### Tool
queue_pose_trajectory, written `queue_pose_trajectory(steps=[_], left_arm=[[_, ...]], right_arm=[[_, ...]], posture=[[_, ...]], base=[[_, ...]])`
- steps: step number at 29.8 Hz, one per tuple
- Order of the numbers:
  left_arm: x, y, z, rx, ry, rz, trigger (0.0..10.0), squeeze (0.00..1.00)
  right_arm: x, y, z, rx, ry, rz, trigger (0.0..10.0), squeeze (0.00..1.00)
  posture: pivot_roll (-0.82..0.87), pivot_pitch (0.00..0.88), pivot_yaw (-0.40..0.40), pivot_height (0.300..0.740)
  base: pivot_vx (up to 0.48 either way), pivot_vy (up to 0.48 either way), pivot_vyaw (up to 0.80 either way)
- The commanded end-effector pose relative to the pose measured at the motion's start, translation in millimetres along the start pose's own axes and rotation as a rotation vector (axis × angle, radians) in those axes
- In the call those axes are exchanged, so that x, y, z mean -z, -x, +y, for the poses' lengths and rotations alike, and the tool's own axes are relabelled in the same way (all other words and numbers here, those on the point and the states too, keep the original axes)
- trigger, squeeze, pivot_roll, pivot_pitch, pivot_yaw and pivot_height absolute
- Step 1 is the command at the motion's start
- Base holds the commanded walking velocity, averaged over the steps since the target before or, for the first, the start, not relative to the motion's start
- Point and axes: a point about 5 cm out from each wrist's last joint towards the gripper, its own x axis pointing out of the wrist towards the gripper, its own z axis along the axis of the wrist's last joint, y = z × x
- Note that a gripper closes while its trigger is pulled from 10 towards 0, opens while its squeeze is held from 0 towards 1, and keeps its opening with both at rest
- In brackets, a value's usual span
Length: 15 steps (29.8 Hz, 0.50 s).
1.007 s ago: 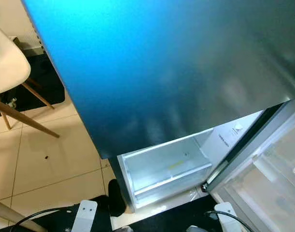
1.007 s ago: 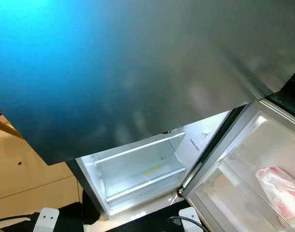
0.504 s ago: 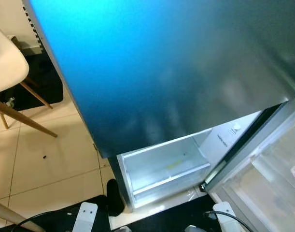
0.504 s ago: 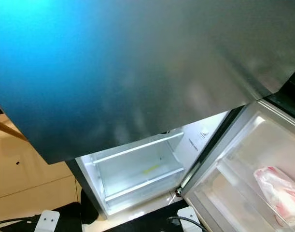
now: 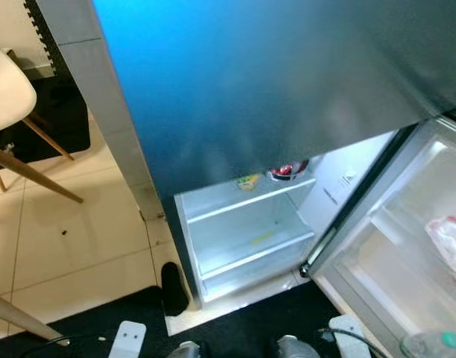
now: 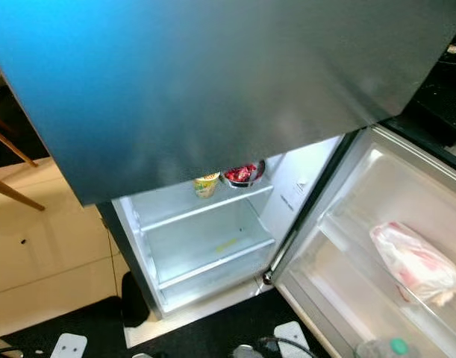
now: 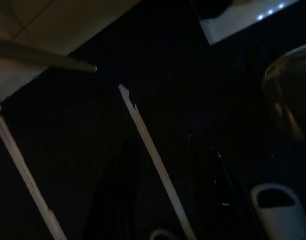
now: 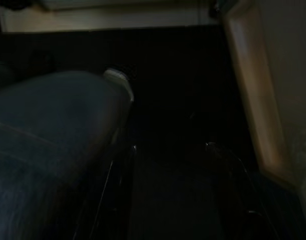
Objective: Restocking fridge
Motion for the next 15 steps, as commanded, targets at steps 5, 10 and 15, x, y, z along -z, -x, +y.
queue_pose_trajectory(steps=[5, 10, 15], left_arm=[[3.4, 0.8, -2.1, 0.008, -0.010, 0.016, 10.0, 0.00], [3.2, 0.7, -2.1, 0.009, -0.010, 0.016, 10.0, 0.00], [4.5, 1.0, -0.1, 0.007, -0.009, 0.017, 10.0, 0.00]], right_arm=[[6.7, 1.7, -2.2, 0.009, -0.011, 0.015, 10.0, 0.00], [7.5, 2.0, -2.5, 0.010, -0.011, 0.018, 10.0, 0.00], [7.6, 2.0, -2.5, 0.010, -0.010, 0.018, 10.0, 0.00]], posture=[[-0.06, 0.070, -0.045, 0.740], [-0.05, 0.070, -0.045, 0.740], [-0.05, 0.071, -0.044, 0.740]], base=[[-0.299, 0.000, 0.00], [-0.299, 0.000, 0.00], [-0.299, 0.000, 0.00]])
